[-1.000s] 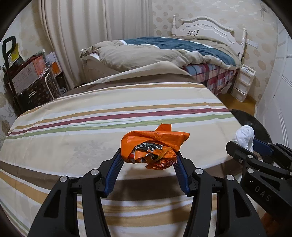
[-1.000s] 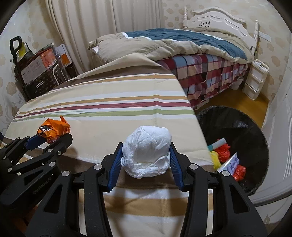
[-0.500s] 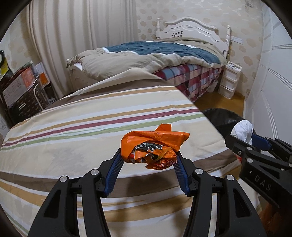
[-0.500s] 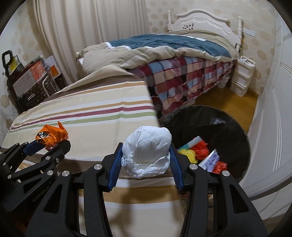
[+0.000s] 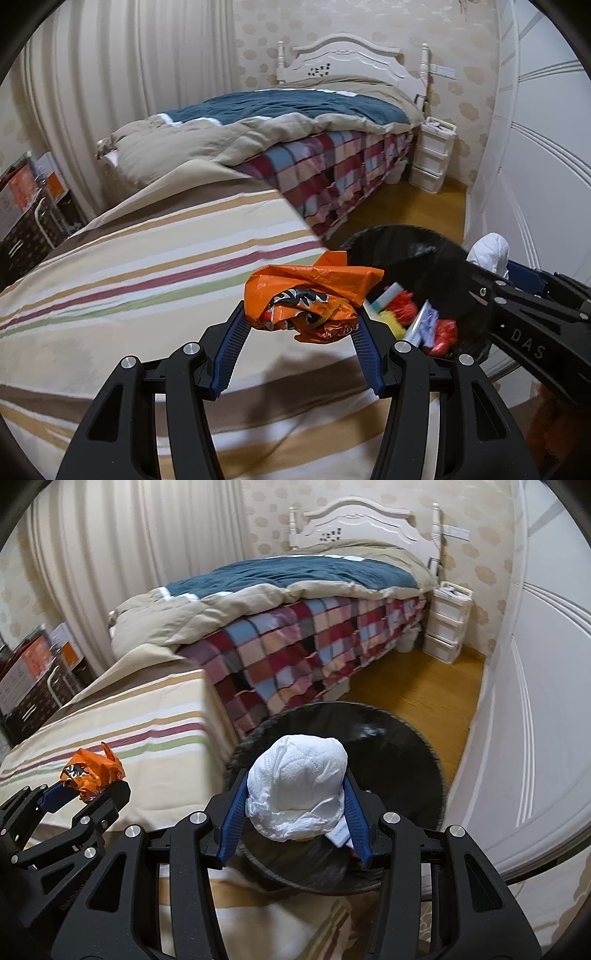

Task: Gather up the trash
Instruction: 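Carry the tissue and orange bag over the black bin with both tools, then open both tools to drop the tissue and orange bag into the bin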

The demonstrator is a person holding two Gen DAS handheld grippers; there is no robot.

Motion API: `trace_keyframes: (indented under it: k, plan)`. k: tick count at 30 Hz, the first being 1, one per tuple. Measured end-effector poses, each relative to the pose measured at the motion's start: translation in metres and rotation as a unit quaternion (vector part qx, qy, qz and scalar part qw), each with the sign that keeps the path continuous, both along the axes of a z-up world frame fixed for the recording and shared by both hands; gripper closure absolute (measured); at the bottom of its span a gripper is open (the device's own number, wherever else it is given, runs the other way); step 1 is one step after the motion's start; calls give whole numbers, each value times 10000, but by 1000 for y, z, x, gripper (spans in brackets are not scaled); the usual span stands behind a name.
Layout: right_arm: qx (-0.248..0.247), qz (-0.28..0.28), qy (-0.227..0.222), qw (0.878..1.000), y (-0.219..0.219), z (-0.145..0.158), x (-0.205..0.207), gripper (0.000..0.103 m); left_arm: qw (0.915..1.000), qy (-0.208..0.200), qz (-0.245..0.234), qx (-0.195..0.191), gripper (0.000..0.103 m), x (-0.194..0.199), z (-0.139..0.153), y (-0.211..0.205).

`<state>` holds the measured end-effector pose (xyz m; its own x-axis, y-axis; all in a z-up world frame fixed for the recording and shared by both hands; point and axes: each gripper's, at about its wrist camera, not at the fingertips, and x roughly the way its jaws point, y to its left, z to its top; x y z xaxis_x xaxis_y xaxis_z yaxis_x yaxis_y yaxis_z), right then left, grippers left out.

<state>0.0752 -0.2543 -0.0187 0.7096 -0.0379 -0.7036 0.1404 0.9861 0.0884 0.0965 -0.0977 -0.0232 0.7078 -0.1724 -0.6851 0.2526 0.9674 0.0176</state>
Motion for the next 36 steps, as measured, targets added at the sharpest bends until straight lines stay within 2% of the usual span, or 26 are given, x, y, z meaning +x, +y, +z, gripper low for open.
trace_keyframes:
  k: [11,20,22,24,25,30,36]
  plan:
    - [74,-346,45,9994,-39,-12,14,56,9996,-79,-255,62,48,24,-2,-47]
    - [139,-525,65,9985,-55,-20,22,55,9995,-89,-255,149,47,36,-7,-61]
    - [153,-540,86,9984,-57,-22,23,51,9995,-66,-249,169,45,37,-9,-61]
    - [153,-572,80,9982,-58,-23,23,42,9995,-69,-240,187,32,39,-9,-61]
    - [139,-601,62,9981,-58,-23,23,41,9995,-94,-234,187,30,38,-10,-61]
    - [117,-685,35,9976,-61,-21,22,35,9994,-147,-193,247,25,36,-10,-61]
    - [70,-783,-41,9969,-62,-16,15,29,9998,-139,-104,122,21,34,-6,-53]
